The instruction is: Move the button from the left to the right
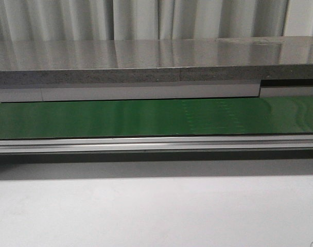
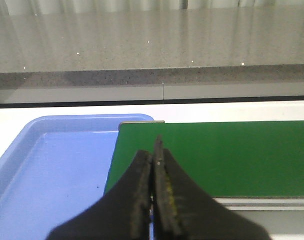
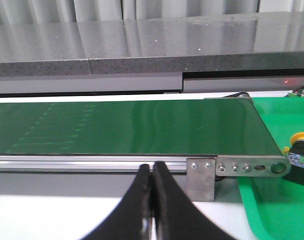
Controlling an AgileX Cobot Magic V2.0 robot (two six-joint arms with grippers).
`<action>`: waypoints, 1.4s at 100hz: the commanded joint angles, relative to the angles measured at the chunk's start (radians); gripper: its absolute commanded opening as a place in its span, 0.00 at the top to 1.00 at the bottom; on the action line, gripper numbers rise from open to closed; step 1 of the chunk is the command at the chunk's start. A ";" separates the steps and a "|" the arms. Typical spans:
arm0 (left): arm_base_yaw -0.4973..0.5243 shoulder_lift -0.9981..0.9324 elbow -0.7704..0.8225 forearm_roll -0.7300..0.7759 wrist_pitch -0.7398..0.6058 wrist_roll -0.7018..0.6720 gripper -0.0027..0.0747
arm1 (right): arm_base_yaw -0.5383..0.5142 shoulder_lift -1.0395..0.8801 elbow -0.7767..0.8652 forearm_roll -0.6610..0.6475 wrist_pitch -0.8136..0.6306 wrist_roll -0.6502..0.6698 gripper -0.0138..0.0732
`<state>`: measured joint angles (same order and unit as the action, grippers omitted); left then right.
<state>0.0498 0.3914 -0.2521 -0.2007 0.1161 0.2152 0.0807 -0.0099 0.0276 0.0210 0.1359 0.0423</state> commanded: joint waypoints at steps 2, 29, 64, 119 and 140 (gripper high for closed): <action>-0.007 -0.043 -0.014 0.001 -0.083 -0.002 0.99 | 0.001 -0.020 -0.015 0.001 -0.088 -0.003 0.92; -0.007 -0.284 0.110 0.026 -0.083 -0.002 0.99 | 0.001 -0.020 -0.015 0.001 -0.088 -0.003 0.92; -0.036 -0.425 0.216 0.262 -0.075 -0.288 0.99 | 0.001 -0.019 -0.015 0.001 -0.088 -0.003 0.92; -0.087 -0.426 0.306 0.268 -0.169 -0.309 0.99 | 0.001 -0.019 -0.015 0.001 -0.088 -0.003 0.92; -0.087 -0.426 0.306 0.268 -0.154 -0.309 0.99 | 0.001 -0.019 -0.015 0.001 -0.088 -0.003 0.92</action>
<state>-0.0289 -0.0044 -0.0049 0.0668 0.0375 -0.0824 0.0807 -0.0099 0.0276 0.0210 0.1336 0.0423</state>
